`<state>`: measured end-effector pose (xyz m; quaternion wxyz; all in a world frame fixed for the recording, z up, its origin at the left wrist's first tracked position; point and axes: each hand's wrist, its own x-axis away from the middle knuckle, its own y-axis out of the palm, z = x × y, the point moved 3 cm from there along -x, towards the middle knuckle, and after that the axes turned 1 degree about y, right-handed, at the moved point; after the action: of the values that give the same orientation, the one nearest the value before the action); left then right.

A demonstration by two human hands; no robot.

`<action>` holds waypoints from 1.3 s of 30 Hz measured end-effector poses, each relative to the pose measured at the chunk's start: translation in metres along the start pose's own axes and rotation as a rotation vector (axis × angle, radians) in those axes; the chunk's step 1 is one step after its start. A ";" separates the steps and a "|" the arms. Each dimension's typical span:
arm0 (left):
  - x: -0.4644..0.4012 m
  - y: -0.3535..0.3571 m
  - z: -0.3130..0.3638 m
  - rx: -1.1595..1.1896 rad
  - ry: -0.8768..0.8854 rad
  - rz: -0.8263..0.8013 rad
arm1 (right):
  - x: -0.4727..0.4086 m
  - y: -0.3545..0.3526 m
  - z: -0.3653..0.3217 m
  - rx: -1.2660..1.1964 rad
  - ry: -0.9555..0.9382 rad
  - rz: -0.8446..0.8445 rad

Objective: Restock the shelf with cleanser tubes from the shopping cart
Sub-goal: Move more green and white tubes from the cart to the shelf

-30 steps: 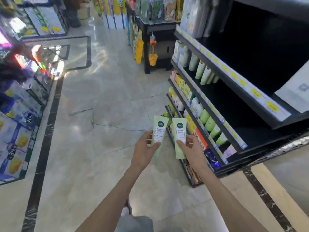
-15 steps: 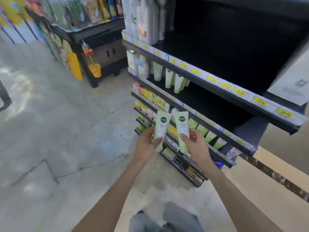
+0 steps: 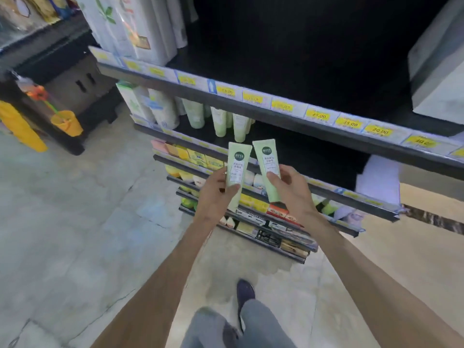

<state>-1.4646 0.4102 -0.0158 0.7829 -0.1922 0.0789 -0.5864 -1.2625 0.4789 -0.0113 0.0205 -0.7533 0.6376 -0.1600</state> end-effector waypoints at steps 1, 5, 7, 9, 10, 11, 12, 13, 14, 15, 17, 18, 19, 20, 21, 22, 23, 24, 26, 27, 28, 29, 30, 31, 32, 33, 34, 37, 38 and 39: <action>-0.011 -0.001 -0.002 0.012 0.011 -0.001 | -0.008 0.003 0.002 0.007 0.008 0.018; -0.047 -0.003 -0.012 0.050 0.017 -0.058 | -0.028 0.015 0.007 0.026 0.027 0.096; -0.062 -0.004 -0.017 0.050 0.052 -0.080 | -0.034 0.020 0.008 0.029 0.016 0.138; -0.076 -0.005 -0.022 0.045 0.099 -0.091 | -0.039 0.026 0.008 0.033 -0.007 0.190; -0.083 -0.004 -0.026 0.046 0.123 -0.094 | -0.041 0.028 0.007 0.043 -0.025 0.220; -0.090 -0.003 -0.029 0.052 0.141 -0.100 | -0.041 0.029 0.007 0.055 -0.040 0.249; -0.095 -0.001 -0.031 0.059 0.156 -0.104 | -0.043 0.031 0.006 0.060 -0.054 0.273; -0.100 0.001 -0.034 0.066 0.169 -0.105 | -0.045 0.031 0.005 0.066 -0.065 0.287; -0.104 0.004 -0.036 0.078 0.182 -0.106 | -0.047 0.032 0.005 0.073 -0.075 0.297; -0.107 0.007 -0.038 0.099 0.195 -0.107 | -0.050 0.031 0.005 0.086 -0.084 0.303; -0.111 0.012 -0.040 0.137 0.234 -0.117 | -0.059 0.030 0.005 0.106 -0.108 0.317; -0.113 0.015 -0.041 0.142 0.250 -0.124 | -0.065 0.030 0.004 0.116 -0.123 0.323; -0.115 0.017 -0.042 0.146 0.263 -0.131 | -0.071 0.029 0.004 0.125 -0.137 0.331; -0.118 0.019 -0.043 0.143 0.273 -0.135 | -0.077 0.028 0.003 0.132 -0.148 0.341; -0.119 0.021 -0.043 0.149 0.276 -0.137 | -0.084 0.026 0.003 0.144 -0.156 0.352; -0.121 0.023 -0.043 0.163 0.279 -0.137 | -0.091 0.024 0.003 0.151 -0.168 0.365; -0.122 0.026 -0.044 0.186 0.280 -0.137 | -0.099 0.022 0.001 0.148 -0.176 0.376; -0.121 0.028 -0.044 0.209 0.278 -0.137 | -0.107 0.019 0.000 0.131 -0.180 0.386; -0.120 0.030 -0.047 0.248 0.285 -0.131 | -0.127 0.013 -0.002 0.095 -0.185 0.401; -0.120 0.031 -0.050 0.267 0.290 -0.134 | -0.138 0.011 -0.002 0.085 -0.186 0.410; -0.120 0.032 -0.052 0.281 0.292 -0.139 | -0.149 0.009 -0.001 0.086 -0.185 0.418; -0.120 0.032 -0.056 0.292 0.288 -0.144 | -0.161 0.009 0.000 0.102 -0.184 0.417; -0.120 0.032 -0.059 0.299 0.282 -0.148 | -0.171 0.010 0.002 0.124 -0.185 0.415; -0.120 0.032 -0.061 0.304 0.276 -0.153 | -0.182 0.011 0.002 0.144 -0.190 0.414; -0.120 0.032 -0.063 0.307 0.272 -0.158 | -0.191 0.012 0.002 0.158 -0.195 0.417; -0.119 0.031 -0.065 0.307 0.271 -0.164 | -0.200 0.013 0.001 0.168 -0.200 0.424; -0.119 0.031 -0.066 0.305 0.274 -0.171 | -0.208 0.014 -0.001 0.176 -0.209 0.435; -0.120 0.032 -0.068 0.304 0.287 -0.175 | -0.226 0.015 -0.006 0.232 -0.263 0.450; -0.120 0.032 -0.068 0.307 0.292 -0.173 | -0.230 0.016 -0.007 0.267 -0.277 0.447; -0.121 0.033 -0.068 0.309 0.296 -0.170 | -0.232 0.016 -0.007 0.291 -0.287 0.443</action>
<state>-1.4956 0.5180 -0.1035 0.7306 0.0124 0.0856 -0.6773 -1.3112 0.7021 -0.0580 0.2526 -0.6000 0.7473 -0.1333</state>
